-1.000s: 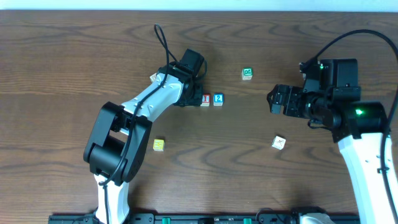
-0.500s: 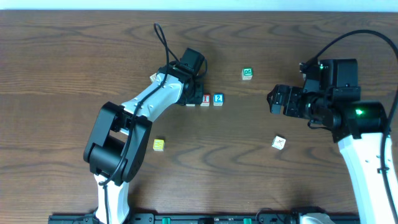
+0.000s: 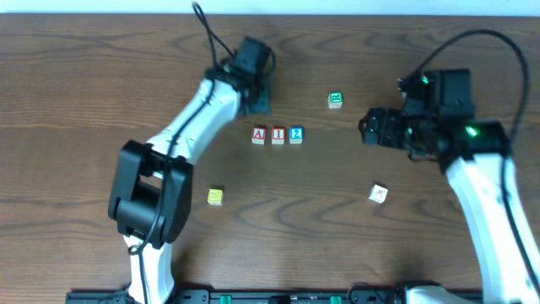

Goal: Spell out Ai2

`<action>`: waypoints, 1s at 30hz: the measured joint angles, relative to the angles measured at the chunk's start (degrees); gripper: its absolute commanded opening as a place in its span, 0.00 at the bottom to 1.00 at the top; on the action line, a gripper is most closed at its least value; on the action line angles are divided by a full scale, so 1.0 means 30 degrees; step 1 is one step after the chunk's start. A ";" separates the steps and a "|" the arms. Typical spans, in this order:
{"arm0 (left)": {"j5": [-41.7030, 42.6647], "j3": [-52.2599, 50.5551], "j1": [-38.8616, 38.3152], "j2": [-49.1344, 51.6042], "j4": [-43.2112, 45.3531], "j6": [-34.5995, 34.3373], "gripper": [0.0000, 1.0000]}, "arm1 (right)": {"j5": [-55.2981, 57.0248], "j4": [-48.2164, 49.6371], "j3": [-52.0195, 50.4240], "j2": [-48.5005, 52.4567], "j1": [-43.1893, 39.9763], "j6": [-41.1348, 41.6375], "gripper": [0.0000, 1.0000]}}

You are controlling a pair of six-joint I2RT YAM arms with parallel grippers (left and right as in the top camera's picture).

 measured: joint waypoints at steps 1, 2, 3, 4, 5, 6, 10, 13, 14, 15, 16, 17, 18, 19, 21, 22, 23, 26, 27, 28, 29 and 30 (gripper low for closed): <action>-0.0015 0.0699 0.0270 0.0000 -0.0641 -0.0007 0.06 | -0.0255 0.0576 0.0000 0.0845 0.0153 0.0022 0.47; 0.0007 0.1639 0.0721 0.0000 -0.1581 0.0044 0.06 | -0.0721 0.1355 0.0000 0.1865 0.0372 0.0146 0.21; 0.0051 0.1967 0.1027 -0.0022 -0.1960 0.0036 0.06 | -0.1115 0.1843 0.0000 0.2652 0.0510 0.0066 0.05; 0.0313 0.2288 0.1457 -0.0036 -0.2463 0.0044 0.06 | -0.1770 0.2470 -0.0007 0.3541 0.0619 0.0131 0.01; 0.0656 0.2404 0.1843 -0.0044 -0.2863 0.0036 0.06 | -0.2310 0.2943 -0.0007 0.4175 0.0699 0.0131 0.01; 0.1217 0.2441 0.2324 -0.0044 -0.3322 0.0036 0.06 | -0.2900 0.3359 -0.0015 0.4765 0.0736 0.0189 0.01; 0.4182 0.2076 0.4233 -0.0036 -0.4240 0.0189 0.06 | -0.5173 0.4452 -0.0015 0.6958 0.0750 0.0423 0.01; 0.6025 0.1290 0.4947 -0.0036 -0.4065 0.0546 0.06 | -0.6280 0.4816 -0.0015 0.8000 0.0750 0.0510 0.01; 0.6506 0.0874 0.4991 -0.0036 -0.3810 0.0576 0.06 | -0.6564 0.4911 -0.0015 0.8284 0.0750 0.0554 0.01; 0.7074 0.0284 0.4991 -0.0036 -0.3453 0.0627 0.06 | -0.6819 0.5013 -0.0015 0.8539 0.0750 0.0576 0.01; 0.7898 -0.0648 0.4925 -0.0036 -0.2820 0.0641 0.06 | -0.7104 0.5129 -0.0015 0.8837 0.0750 0.0619 0.01; 0.8429 -0.1209 0.4881 -0.0036 -0.2463 0.0678 0.06 | -0.7257 0.5187 -0.0015 0.9012 0.0750 0.0627 0.01; 0.9129 -0.1974 0.4852 -0.0036 -0.1705 0.0685 0.06 | -0.7380 0.5217 -0.0015 0.9129 0.0750 0.0634 0.01; 0.9777 -0.2790 0.4794 -0.0036 -0.0925 0.0670 0.06 | -0.7563 0.5268 -0.0015 0.9275 0.0750 0.0641 0.01; 1.0834 -0.4350 0.4750 -0.0036 0.0138 0.0546 0.06 | -0.7686 0.5355 -0.0015 0.9340 0.0750 0.0648 0.01; 1.1052 -0.4816 0.4758 -0.0051 0.0648 0.0525 0.06 | -0.7715 0.5384 -0.0015 0.9340 0.0750 0.0648 0.01; 1.1205 -0.5275 0.4765 -0.0073 0.1071 0.0481 0.06 | -0.7752 0.5435 -0.0015 0.9340 0.0750 0.0648 0.01; 1.1504 -0.6776 0.4765 -0.0299 0.2565 0.0015 0.06 | -0.7832 0.5610 -0.0015 0.9340 0.0750 0.0707 0.01; 1.1548 -0.7257 0.4765 -0.0408 0.3228 -0.0204 0.06 | -0.7839 0.5676 -0.0015 0.9340 0.0750 0.0729 0.02; 1.1591 -0.7927 0.4765 -0.0597 0.4138 -0.0619 0.06 | -0.7868 0.5756 -0.0015 0.9340 0.0750 0.0772 0.01; 1.1606 -0.8342 0.4765 -0.0699 0.4685 -0.1020 0.06 | -0.7898 0.5763 -0.0015 0.9340 0.0750 0.0787 0.02; 1.1642 -0.8692 0.4765 -0.0780 0.5231 -0.1421 0.06 | -0.7919 0.5770 -0.0015 0.9347 0.0750 0.0838 0.02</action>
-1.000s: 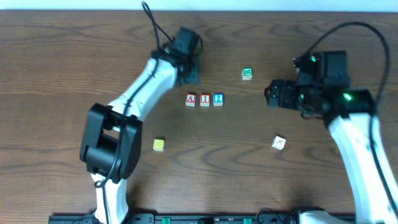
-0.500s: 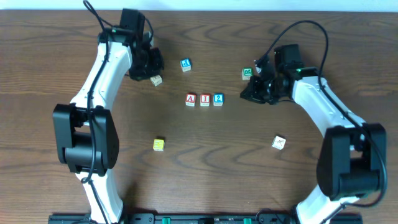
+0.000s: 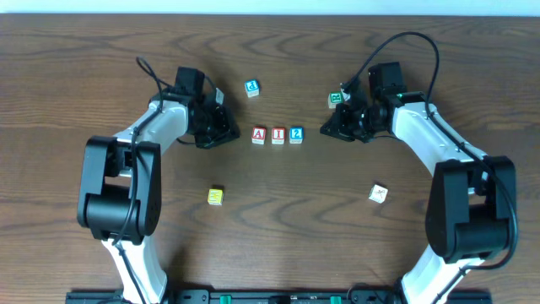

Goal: Spell out Ai2

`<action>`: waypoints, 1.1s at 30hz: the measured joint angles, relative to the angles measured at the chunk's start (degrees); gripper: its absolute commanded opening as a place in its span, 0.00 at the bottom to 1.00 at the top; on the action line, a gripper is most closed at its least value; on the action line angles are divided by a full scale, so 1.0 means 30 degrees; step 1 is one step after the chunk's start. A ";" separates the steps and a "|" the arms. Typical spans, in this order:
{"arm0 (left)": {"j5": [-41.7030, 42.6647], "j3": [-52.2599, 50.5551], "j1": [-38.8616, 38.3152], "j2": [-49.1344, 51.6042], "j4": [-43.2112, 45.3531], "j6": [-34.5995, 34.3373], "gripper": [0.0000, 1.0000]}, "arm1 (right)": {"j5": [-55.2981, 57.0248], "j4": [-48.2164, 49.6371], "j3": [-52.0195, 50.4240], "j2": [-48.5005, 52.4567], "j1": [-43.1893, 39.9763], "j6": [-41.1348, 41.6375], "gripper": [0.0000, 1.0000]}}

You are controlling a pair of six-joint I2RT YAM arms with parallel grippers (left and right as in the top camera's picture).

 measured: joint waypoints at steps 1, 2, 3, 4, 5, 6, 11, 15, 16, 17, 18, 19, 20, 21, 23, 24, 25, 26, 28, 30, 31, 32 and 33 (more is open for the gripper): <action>0.0022 -0.0372 0.0000 -0.0080 0.0648 -0.0379 0.06 | -0.0051 0.0029 0.0000 0.0036 0.0000 0.0087 0.01; 0.0051 -0.0648 0.0000 -0.0095 0.1093 -0.0721 0.06 | -0.0058 0.0036 0.0000 0.0095 0.0000 0.0160 0.02; 0.0080 -0.0831 -0.0007 -0.0095 0.1399 -0.0962 0.06 | -0.0066 0.0044 0.0000 0.0197 0.0000 0.0226 0.02; 0.0080 -0.1027 -0.0029 -0.0095 0.1661 -0.1260 0.06 | -0.0109 0.0080 0.0000 0.0379 0.0000 0.0299 0.01; 0.0087 -0.1086 -0.0066 -0.0095 0.1741 -0.1472 0.06 | -0.0175 0.0102 0.0000 0.0612 0.0000 0.0350 0.02; 0.0080 -0.1093 -0.0117 -0.0095 0.1865 -0.1610 0.06 | -0.0226 0.0168 0.0000 0.0816 0.0000 0.0372 0.02; -0.0102 -0.1093 -0.0750 -0.0102 0.2353 -0.2579 0.06 | -0.0678 0.0699 0.0000 0.1945 0.0007 0.0648 0.02; -0.0153 -0.1093 -0.1253 -0.0117 0.2710 -0.3016 0.06 | -0.0969 0.1530 0.0000 0.2106 0.0182 0.0823 0.02; -0.0160 -0.1093 -0.1319 -0.0117 0.2776 -0.3111 0.06 | -0.1005 0.1749 0.0000 0.2106 0.0284 0.0852 0.02; -0.0189 -0.1093 -0.1370 -0.0117 0.2834 -0.3169 0.06 | -0.1049 0.1916 0.0000 0.2113 0.0393 0.0874 0.02; -0.0219 -0.1093 -0.1392 -0.0117 0.2885 -0.3264 0.06 | -0.1056 0.2055 0.0000 0.2113 0.0525 0.0940 0.02; -0.0248 -0.1093 -0.1392 -0.0117 0.2900 -0.3300 0.06 | -0.1042 0.2171 0.0000 0.2120 0.0634 0.1020 0.02; -0.0313 -0.1093 -0.1392 -0.0117 0.2929 -0.3373 0.06 | -0.1035 0.2244 0.0000 0.2135 0.0729 0.1115 0.01; -0.0393 -0.1093 -0.1392 -0.0117 0.2973 -0.3490 0.06 | -0.1013 0.2310 0.0000 0.2171 0.0809 0.1180 0.01; -0.0532 -0.1093 -0.1392 -0.0117 0.2973 -0.3577 0.06 | -0.0947 0.2412 0.0000 0.2310 0.0911 0.1311 0.02; -0.0597 -0.1093 -0.1392 -0.0117 0.2987 -0.3628 0.06 | -0.0896 0.2448 0.0000 0.2353 0.0925 0.1362 0.01; -0.0648 -0.1093 -0.1399 -0.0117 0.3024 -0.3687 0.06 | -0.0852 0.2484 0.0000 0.2412 0.0925 0.1392 0.01; -0.0663 -0.1093 -0.1399 -0.0117 0.3111 -0.3716 0.06 | -0.0787 0.2528 0.0000 0.2463 0.0925 0.1421 0.02; -0.0736 -0.1093 -0.1464 -0.0117 0.3330 -0.3905 0.06 | -0.0612 0.2579 0.0000 0.2543 0.0925 0.1472 0.02; -0.0801 -0.1093 -0.1581 -0.0117 0.3395 -0.4080 0.06 | -0.0546 0.2608 0.0000 0.2543 0.0933 0.1515 0.01; -0.0801 -0.1093 -0.1676 -0.0117 0.3402 -0.4138 0.06 | -0.0532 0.2623 0.0000 0.2543 0.0947 0.1523 0.02; -0.0816 -0.1093 -0.1763 -0.0117 0.3417 -0.4153 0.06 | -0.0525 0.2623 0.0000 0.2543 0.0962 0.1530 0.02; -0.0852 -0.1093 -0.1858 -0.0117 0.3461 -0.4197 0.06 | -0.0517 0.2623 0.0000 0.2543 0.0984 0.1530 0.02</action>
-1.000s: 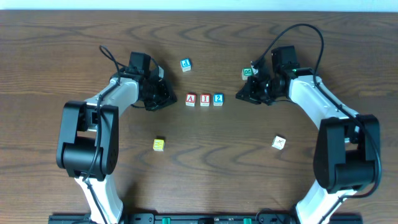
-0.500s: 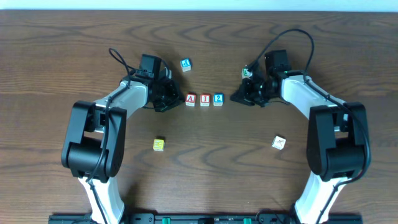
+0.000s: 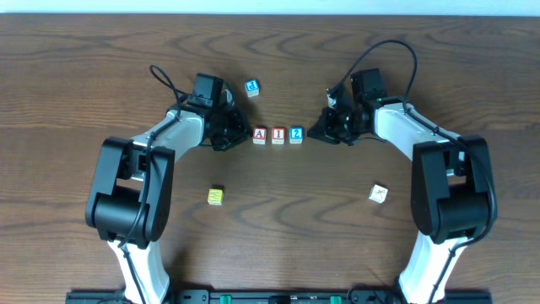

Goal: Spell out Ai2

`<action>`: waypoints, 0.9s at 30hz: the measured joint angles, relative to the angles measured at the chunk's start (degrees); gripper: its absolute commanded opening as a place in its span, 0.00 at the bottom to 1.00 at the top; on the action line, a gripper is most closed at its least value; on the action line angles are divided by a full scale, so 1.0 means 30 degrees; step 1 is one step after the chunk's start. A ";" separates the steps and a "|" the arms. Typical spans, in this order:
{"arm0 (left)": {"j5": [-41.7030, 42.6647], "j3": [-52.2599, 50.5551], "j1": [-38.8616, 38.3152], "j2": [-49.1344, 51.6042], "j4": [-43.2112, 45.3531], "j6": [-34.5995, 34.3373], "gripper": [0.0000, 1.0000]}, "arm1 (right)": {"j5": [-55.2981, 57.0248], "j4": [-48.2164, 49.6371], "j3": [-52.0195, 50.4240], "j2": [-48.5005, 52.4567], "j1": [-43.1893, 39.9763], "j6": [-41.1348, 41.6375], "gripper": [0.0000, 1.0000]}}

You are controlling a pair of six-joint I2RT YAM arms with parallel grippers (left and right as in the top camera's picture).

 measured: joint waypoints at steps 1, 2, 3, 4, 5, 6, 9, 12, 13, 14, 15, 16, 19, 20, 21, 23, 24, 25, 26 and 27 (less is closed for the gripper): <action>-0.0007 0.0000 -0.0066 0.0000 0.0007 -0.0007 0.06 | 0.0000 0.0007 0.0000 0.0000 0.0022 0.0000 0.01; -0.0015 0.0000 -0.0131 0.0000 0.0007 -0.0036 0.06 | 0.0015 0.0036 0.0000 0.0000 0.0066 0.0007 0.01; -0.0015 0.0000 -0.0153 0.0000 0.0022 -0.0080 0.06 | 0.0029 0.0073 0.0000 0.0000 0.0117 0.0007 0.01; -0.0015 0.0000 -0.0160 0.0000 0.0015 -0.0087 0.06 | 0.0051 0.0109 0.0000 0.0000 0.0189 0.0015 0.02; -0.0015 0.0000 -0.0160 0.0000 0.0015 -0.0138 0.06 | 0.0051 0.0131 0.0000 0.0000 0.0255 0.0036 0.01; -0.0022 0.0000 -0.0160 0.0000 0.0022 -0.0219 0.06 | 0.0051 0.0138 0.0000 0.0015 0.0372 0.0102 0.02; -0.0102 0.0000 -0.0160 0.0000 0.0044 -0.0299 0.06 | 0.0051 0.0219 0.0000 0.0168 0.0590 0.0160 0.01; -0.0153 0.0000 -0.0160 0.0000 0.0248 -0.0350 0.06 | 0.0058 0.0357 0.0000 0.0350 0.0699 0.0211 0.02; -0.0153 0.0000 -0.0160 0.0000 0.0415 -0.0350 0.06 | 0.0058 0.0415 0.0000 0.0357 0.0736 0.0226 0.02; -0.0153 0.0000 -0.0160 0.0000 0.0488 -0.0357 0.06 | 0.0058 0.0488 0.0000 0.0357 0.0750 0.0233 0.01; -0.0153 0.0000 -0.0160 0.0000 0.0525 -0.0350 0.06 | 0.0058 0.0561 0.0000 0.0357 0.0772 0.0240 0.02; -0.0153 0.0000 -0.0160 0.0000 0.0525 -0.0357 0.06 | 0.0066 0.0590 0.0000 0.0357 0.0794 0.0240 0.02; -0.0153 0.0000 -0.0160 0.0000 0.0554 -0.0357 0.06 | 0.0226 0.0619 0.0000 0.0357 0.0896 0.0255 0.02; -0.0153 0.0000 -0.0160 0.0000 0.0576 -0.0357 0.06 | 0.0291 0.0656 0.0000 0.0357 0.0918 0.0284 0.01; -0.0153 0.0000 -0.0160 0.0000 0.0612 -0.0357 0.06 | 0.0350 0.0699 0.0000 0.0357 0.0954 0.0291 0.02; -0.0153 0.0000 -0.0160 0.0000 0.0685 -0.0357 0.06 | 0.0393 0.0780 0.0000 0.0357 0.1005 0.0299 0.01; -0.0153 0.0000 -0.0160 0.0000 0.0729 -0.0357 0.06 | 0.0415 0.0838 0.0000 0.0357 0.1013 0.0291 0.01; -0.0153 0.0000 -0.0160 0.0000 0.0787 -0.0357 0.06 | 0.0415 0.0867 0.0000 0.0357 0.1013 0.0299 0.01; -0.0153 0.0000 -0.0160 0.0000 0.0831 -0.0357 0.06 | 0.0423 0.0896 0.0000 0.0357 0.1013 0.0299 0.01; -0.0153 0.0000 -0.0160 0.0000 0.0860 -0.0357 0.06 | 0.0423 0.0925 0.0000 0.0357 0.1013 0.0291 0.02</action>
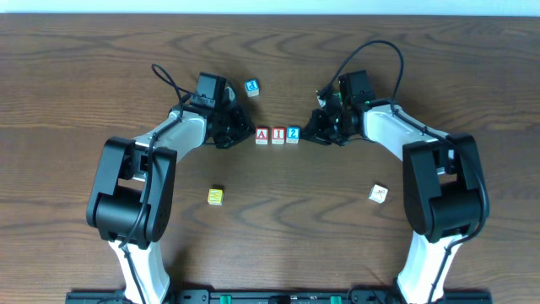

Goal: Spell out Ai2

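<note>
Three lettered blocks stand in a tight row mid-table: a red A block (262, 134), a red I block (278, 134) and a blue 2 block (293, 133). My left gripper (247, 133) lies low at the row's left end, its tip against the A block. My right gripper (307, 134) mirrors it at the right end, its tip against the 2 block. Both tips taper to a point and look shut, with nothing held between the fingers.
A blue block (251, 87) lies behind the row, just past the left gripper. A yellow block (215, 196) sits at front left and a white block (378, 193) at front right. Cables arc up from both wrists.
Both gripper tips have closed in on the row from either side. The A block and the 2 block now sit nearer the I block, so the gaps have shrunk.
The row A, I, 2 stood spaced out, with the left gripper behind it and the right arm raised far to the right. Then both grippers lay low on either side, a blue block showing behind. They came closer, and now touch the row's ends.
</note>
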`<action>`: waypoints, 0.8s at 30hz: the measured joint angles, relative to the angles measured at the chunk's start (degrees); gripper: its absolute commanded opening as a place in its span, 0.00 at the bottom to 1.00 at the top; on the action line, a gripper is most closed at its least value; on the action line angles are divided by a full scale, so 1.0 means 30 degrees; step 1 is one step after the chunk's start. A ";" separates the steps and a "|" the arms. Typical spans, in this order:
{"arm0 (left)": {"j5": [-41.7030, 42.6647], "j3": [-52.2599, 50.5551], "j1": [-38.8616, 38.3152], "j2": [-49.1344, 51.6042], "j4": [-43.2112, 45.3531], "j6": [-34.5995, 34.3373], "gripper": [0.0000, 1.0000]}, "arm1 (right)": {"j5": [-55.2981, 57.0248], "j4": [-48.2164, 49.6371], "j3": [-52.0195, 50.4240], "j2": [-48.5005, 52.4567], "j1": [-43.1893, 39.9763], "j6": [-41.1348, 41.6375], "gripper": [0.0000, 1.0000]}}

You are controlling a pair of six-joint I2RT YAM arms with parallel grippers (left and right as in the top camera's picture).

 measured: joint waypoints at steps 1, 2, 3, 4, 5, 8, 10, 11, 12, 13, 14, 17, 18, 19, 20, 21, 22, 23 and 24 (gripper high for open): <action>0.0000 0.0000 0.0000 0.0000 0.0007 0.0000 0.06 | 0.0000 0.0007 0.0000 0.0000 0.0000 0.0007 0.02; 0.0000 0.0000 0.0000 0.0000 0.0015 0.0000 0.06 | 0.0000 0.0015 0.0000 0.0000 0.0000 0.0007 0.02; 0.0000 0.0000 0.0000 0.0000 0.0015 0.0000 0.06 | 0.0000 0.0051 0.0000 0.0000 0.0007 0.0007 0.02; 0.0000 0.0000 0.0000 0.0000 0.0022 -0.0007 0.06 | 0.0000 0.0095 0.0000 0.0000 0.0007 0.0007 0.01; 0.0000 0.0000 0.0000 0.0000 0.0022 -0.0007 0.06 | 0.0007 0.0138 0.0000 0.0000 0.0000 0.0007 0.02; 0.0000 0.0000 0.0000 0.0000 0.0029 -0.0058 0.06 | 0.0000 0.0146 0.0000 0.0000 0.0007 0.0007 0.02; 0.0000 0.0000 0.0000 0.0000 0.0036 -0.0109 0.06 | -0.0007 0.0146 0.0000 0.0000 0.0000 0.0007 0.01; 0.0000 0.0000 0.0000 0.0000 0.0044 -0.0153 0.06 | -0.0007 0.0146 0.0000 0.0000 0.0000 0.0007 0.01; 0.0000 0.0000 0.0000 0.0000 0.0051 -0.0211 0.06 | -0.0007 0.0146 0.0000 0.0000 0.0007 0.0007 0.02; 0.0000 0.0000 -0.0007 0.0000 0.0066 -0.0299 0.06 | -0.0007 0.0146 0.0000 0.0000 0.0007 0.0007 0.02; 0.0000 0.0000 -0.0022 0.0000 0.0080 -0.0386 0.06 | -0.0007 0.0146 0.0000 0.0000 0.0007 0.0000 0.02; -0.0015 0.0000 -0.0117 0.0000 0.0204 -0.0495 0.06 | 0.0000 0.0153 0.0000 0.0000 0.0066 0.0007 0.01; -0.0007 0.0000 -0.0204 0.0000 0.0255 -0.0510 0.06 | 0.0000 0.0153 0.0000 0.0000 0.0138 0.0007 0.02; -0.0007 0.0000 -0.0277 0.0000 0.0342 -0.0525 0.06 | -0.0007 0.0153 0.0000 0.0000 0.0204 0.0007 0.02; -0.0007 0.0000 -0.0357 0.0000 0.0430 -0.0576 0.06 | -0.0007 0.0153 0.0000 0.0000 0.0277 0.0007 0.01; -0.0022 0.0000 -0.0401 0.0000 0.0495 -0.0583 0.06 | 0.0007 0.0153 0.0000 0.0000 0.0328 0.0000 0.02; -0.0051 0.0000 -0.0415 0.0000 0.0510 -0.0619 0.06 | 0.0022 0.0146 0.0000 0.0000 0.0364 0.0007 0.02; -0.0058 0.0000 -0.0415 0.0000 0.0510 -0.0648 0.06 | 0.0015 0.0160 0.0000 0.0000 0.0401 0.0000 0.01; -0.0058 0.0000 -0.0415 0.0000 0.0510 -0.0670 0.06 | 0.0007 0.0153 0.0000 0.0000 0.0415 0.0000 0.02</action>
